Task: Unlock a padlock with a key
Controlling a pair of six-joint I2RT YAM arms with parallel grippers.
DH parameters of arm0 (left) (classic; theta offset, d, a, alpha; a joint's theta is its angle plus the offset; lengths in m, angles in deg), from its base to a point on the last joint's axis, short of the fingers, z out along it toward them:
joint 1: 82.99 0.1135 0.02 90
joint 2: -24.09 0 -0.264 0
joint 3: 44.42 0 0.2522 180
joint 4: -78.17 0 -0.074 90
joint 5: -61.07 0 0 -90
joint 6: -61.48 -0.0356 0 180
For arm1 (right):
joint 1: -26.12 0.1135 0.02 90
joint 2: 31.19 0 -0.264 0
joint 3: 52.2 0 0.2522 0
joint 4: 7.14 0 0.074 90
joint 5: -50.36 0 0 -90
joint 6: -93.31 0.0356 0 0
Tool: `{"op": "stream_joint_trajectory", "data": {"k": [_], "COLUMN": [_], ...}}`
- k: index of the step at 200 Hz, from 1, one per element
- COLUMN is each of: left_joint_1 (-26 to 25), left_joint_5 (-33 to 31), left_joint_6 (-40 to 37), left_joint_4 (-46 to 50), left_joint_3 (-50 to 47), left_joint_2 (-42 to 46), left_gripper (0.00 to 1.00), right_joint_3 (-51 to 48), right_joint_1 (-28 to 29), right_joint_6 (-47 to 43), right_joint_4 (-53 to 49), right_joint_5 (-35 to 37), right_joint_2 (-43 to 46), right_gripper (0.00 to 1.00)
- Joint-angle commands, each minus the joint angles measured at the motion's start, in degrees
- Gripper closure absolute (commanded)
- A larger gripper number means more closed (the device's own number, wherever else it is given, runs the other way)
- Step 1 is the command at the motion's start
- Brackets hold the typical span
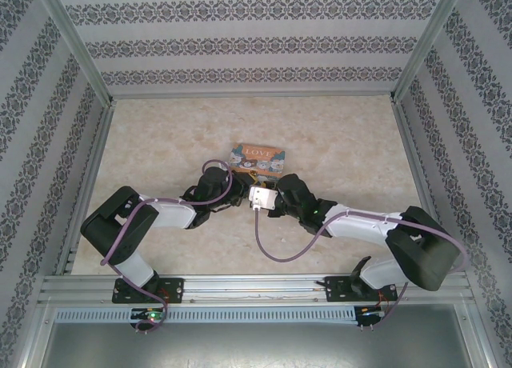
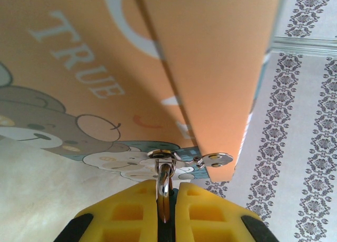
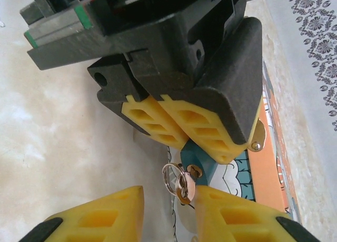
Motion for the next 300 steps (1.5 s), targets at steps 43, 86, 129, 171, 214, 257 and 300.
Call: {"op": "stream_joint_trajectory", "data": {"k": [43, 86, 129, 171, 214, 257, 300], "left_joint_1": [-0.68, -0.67, -0.67, -0.75, -0.93, -2.15, -2.95], "left_joint_5": [1.32, 1.42, 1.5, 1.75, 1.69, 1.58, 0.59], "left_joint_6": [-1.06, -0.83, -0.57, -0.08, -0.14, -0.03, 0.11], "left_joint_4": [-0.81, -1.33, -1.66, -2.7, -2.31, -3.04, -4.57], "left_joint_3": [1.26, 1.14, 1.15, 0.76, 0.41, 0.14, -0.79], "left_joint_2": [2.1, 2.11, 2.02, 1.41, 0.88, -0.81, -2.37], "left_gripper": [0.92, 0.92, 0.92, 0.92, 0.92, 0.92, 0.89], "right_joint_3": [2.05, 1.79, 1.19, -0.24, -2.57, -7.69, -10.28], "right_joint_1": [0.59, 0.73, 0.74, 0.62, 0.39, 0.39, 0.74], "right_joint_6": [0.64, 2.4, 4.22, 8.89, 18.76, 29.49, 32.83], "right_joint_4": [3.34, 5.5, 7.72, 11.18, 16.37, 28.46, 33.06], "right_joint_5": [1.76, 2.17, 3.51, 4.76, 2.68, -0.32, 0.17], "right_joint_2": [-2.69, -4.01, -4.78, -4.63, -3.88, -5.07, -7.77], "right_gripper": [0.8, 0.85, 0.97, 1.0, 1.0, 1.0, 1.0]}}
